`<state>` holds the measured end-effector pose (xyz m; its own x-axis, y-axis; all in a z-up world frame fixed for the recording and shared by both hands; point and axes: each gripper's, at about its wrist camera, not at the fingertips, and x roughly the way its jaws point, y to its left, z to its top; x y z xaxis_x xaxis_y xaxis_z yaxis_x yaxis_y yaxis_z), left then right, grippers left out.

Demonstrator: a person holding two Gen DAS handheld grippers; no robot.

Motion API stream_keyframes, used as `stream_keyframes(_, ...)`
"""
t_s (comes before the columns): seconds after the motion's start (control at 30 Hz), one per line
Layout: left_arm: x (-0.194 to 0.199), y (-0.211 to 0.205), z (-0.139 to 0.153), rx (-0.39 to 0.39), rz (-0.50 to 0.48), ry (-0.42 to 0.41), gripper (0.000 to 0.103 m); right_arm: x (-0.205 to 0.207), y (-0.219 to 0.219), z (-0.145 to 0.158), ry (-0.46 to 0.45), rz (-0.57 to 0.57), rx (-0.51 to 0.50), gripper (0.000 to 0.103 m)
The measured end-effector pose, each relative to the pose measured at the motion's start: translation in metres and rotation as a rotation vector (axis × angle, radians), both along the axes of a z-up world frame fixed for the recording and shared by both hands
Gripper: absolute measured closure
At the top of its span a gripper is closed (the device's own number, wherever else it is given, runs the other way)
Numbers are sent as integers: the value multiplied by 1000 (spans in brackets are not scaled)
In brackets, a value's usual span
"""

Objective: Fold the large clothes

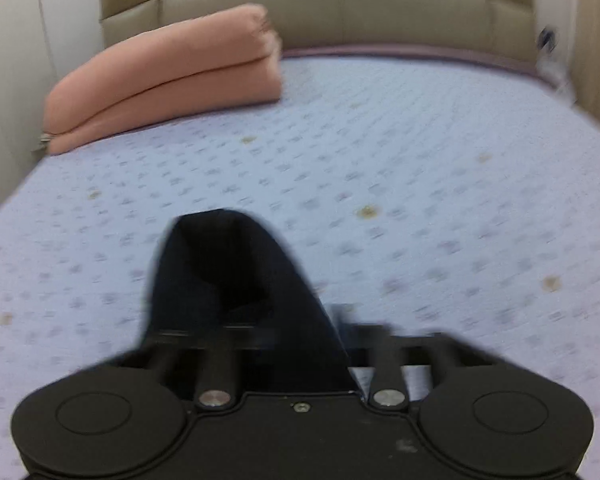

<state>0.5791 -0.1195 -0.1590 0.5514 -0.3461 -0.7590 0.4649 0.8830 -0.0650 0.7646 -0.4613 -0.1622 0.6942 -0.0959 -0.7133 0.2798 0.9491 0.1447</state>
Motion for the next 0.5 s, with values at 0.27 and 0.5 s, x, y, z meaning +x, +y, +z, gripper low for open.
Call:
stream_keyframes(0.27, -15, 22, 35, 8, 54, -60, 58, -110, 44, 86, -238, 112, 31, 94)
stream_keyframes(0.5, -43, 61, 87, -31, 139, -126, 58, -261, 107, 171, -350, 315, 72, 94)
